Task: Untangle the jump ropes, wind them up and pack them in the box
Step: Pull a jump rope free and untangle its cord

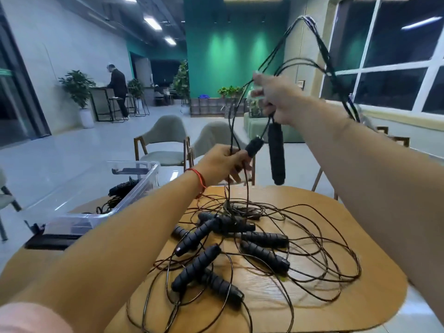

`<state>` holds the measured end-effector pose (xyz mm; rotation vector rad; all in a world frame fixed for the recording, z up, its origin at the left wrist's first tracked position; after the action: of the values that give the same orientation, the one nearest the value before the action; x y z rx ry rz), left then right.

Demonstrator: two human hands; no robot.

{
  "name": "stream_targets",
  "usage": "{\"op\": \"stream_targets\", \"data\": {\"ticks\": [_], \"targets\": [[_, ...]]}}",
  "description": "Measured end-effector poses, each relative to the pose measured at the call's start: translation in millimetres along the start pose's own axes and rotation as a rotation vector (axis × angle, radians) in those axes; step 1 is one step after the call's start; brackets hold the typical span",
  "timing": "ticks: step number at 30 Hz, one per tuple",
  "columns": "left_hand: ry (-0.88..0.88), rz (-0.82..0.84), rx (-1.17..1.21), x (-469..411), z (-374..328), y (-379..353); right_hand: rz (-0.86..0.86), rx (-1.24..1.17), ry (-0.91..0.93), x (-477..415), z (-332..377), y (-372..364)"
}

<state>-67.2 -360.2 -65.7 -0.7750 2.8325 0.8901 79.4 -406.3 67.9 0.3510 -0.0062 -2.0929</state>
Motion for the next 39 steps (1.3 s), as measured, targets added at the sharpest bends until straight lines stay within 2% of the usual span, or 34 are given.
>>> {"op": "stream_targets", "data": {"ticks": [3,7,9,12,14,18,20,24,26,30,32,36,39], "targets": [[-0.086,-0.151,0.053,-4.9,-19.9,37.3,0.126,0.090,-0.106,4.7,-38.5,-12.5],[-0.175,-0.355,0.014,-7.9,-52.3,86.9,0.452,-0.016,-0.156,15.2,-75.4,-49.9],[-0.210,-0.404,-0.053,-9.2,-64.2,100.4,0.574,-0.092,-0.187,24.7,-88.6,-65.6],[-0.191,-0.414,-0.152,-10.1,-65.8,102.1,0.644,-0.170,-0.218,33.6,-106.0,-81.9],[-0.160,-0.389,-0.145,-10.9,-60.5,97.1,0.650,-0.120,-0.221,37.8,-115.1,-87.1],[-0.141,-0.330,-0.102,-13.3,-53.3,81.2,0.665,0.208,-0.122,46.2,-119.0,-101.0],[-0.138,-0.333,-0.115,-11.8,-53.8,74.6,0.619,0.305,-0.078,47.8,-114.8,-110.2],[-0.167,-0.339,-0.132,-1.8,-57.4,74.6,0.473,0.385,0.148,50.5,-87.9,-110.4],[-0.202,-0.346,-0.077,15.3,-52.6,75.4,0.450,0.371,0.188,54.1,-81.9,-104.5],[-0.267,-0.615,0.032,79.8,-9.9,83.0,0.364,0.447,0.178,44.0,-90.1,-88.4],[-0.142,-0.598,0.191,92.0,38.1,70.6,0.339,0.442,0.158,39.6,-94.9,-82.1],[0.206,-0.324,0.269,91.1,110.8,13.4,0.356,0.369,0.165,39.1,-92.9,-84.4],[0.277,-0.253,0.350,90.5,125.1,-12.5,0.376,0.372,0.171,38.0,-95.0,-89.5]]}}
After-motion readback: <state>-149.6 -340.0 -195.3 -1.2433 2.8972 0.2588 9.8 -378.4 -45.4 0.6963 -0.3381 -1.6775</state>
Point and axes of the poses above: each hand's wrist, its own x-axis away from the middle knuckle, its own y-axis out of the back of the hand, z = x × y, the point moved 10 cm from there along -x, towards the middle knuckle, and after that the axes turned 7 degrees about z, right-handed, at the moved point
